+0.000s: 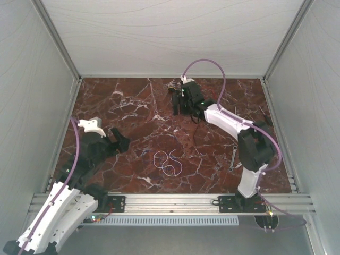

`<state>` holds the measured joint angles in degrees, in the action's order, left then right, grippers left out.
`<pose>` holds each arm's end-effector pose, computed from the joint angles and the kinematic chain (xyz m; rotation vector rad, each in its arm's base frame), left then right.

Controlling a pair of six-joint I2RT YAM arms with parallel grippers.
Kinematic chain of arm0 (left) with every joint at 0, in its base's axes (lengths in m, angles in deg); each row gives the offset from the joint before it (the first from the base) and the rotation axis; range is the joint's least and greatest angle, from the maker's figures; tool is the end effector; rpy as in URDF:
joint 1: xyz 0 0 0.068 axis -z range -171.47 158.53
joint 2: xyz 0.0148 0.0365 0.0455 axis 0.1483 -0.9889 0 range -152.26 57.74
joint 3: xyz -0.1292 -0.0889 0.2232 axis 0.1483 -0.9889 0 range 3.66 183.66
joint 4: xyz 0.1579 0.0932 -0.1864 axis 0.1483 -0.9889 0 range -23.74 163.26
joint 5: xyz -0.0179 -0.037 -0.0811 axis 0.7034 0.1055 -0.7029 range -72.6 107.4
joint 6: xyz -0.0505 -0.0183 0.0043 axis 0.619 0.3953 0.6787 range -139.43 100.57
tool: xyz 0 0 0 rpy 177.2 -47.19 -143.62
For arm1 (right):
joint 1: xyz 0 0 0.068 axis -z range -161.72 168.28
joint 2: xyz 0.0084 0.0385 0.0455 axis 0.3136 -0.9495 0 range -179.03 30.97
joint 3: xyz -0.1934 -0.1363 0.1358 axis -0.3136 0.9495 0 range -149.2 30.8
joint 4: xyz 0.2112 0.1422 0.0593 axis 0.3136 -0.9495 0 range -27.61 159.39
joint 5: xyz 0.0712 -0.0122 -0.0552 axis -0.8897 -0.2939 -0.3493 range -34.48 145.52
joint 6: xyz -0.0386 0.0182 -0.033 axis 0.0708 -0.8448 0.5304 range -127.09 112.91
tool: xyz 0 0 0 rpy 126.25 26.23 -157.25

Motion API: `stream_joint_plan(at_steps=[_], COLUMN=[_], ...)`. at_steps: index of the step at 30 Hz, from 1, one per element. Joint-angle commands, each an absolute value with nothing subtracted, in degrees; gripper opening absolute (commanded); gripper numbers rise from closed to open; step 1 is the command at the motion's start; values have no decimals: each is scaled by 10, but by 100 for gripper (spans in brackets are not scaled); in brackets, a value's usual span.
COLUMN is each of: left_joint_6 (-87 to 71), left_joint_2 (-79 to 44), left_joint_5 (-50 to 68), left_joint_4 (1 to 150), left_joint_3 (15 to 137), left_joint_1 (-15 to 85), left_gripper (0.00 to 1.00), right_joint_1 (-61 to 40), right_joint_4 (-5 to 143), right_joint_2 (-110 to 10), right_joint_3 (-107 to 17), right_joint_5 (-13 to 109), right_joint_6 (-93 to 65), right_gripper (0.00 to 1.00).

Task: Zip-tie the wires
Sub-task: Pick up the cable at the center of the board.

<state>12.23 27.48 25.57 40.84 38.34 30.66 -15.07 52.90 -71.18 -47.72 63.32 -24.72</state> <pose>0.1206 -0.0436 0.2740 -0.2618 2.0660 -0.4331 0.3431 0.2201 0.2579 -0.2405 2.2703 0.3163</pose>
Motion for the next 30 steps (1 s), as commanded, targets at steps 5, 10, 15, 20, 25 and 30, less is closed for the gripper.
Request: stream_joint_plan(at_steps=[5, 10, 15, 20, 25, 30], left_joint_6=[110, 110, 110, 109, 109, 109], left_joint_2=[280, 278, 277, 276, 276, 275], left_joint_5=[257, 256, 256, 258, 258, 257], left_joint_4=[428, 428, 428, 428, 429, 428], left_joint_3=[382, 382, 382, 381, 381, 381], left_joint_1=[307, 307, 307, 307, 307, 307], left_gripper=[100, 100, 100, 100, 100, 100], right_joint_1=[-104, -95, -85, -79, -76, -72], right_joint_4=[493, 485, 481, 480, 477, 475], right_joint_2=[-840, -902, -946, -972, -994, -1007], right_joint_3=[-610, -673, -719, -744, -762, -778], right_joint_5=[653, 683, 689, 693, 699, 698], right_joint_6=[-244, -247, -250, -251, -246, -242], right_gripper=[69, 63, 55, 47, 43, 37])
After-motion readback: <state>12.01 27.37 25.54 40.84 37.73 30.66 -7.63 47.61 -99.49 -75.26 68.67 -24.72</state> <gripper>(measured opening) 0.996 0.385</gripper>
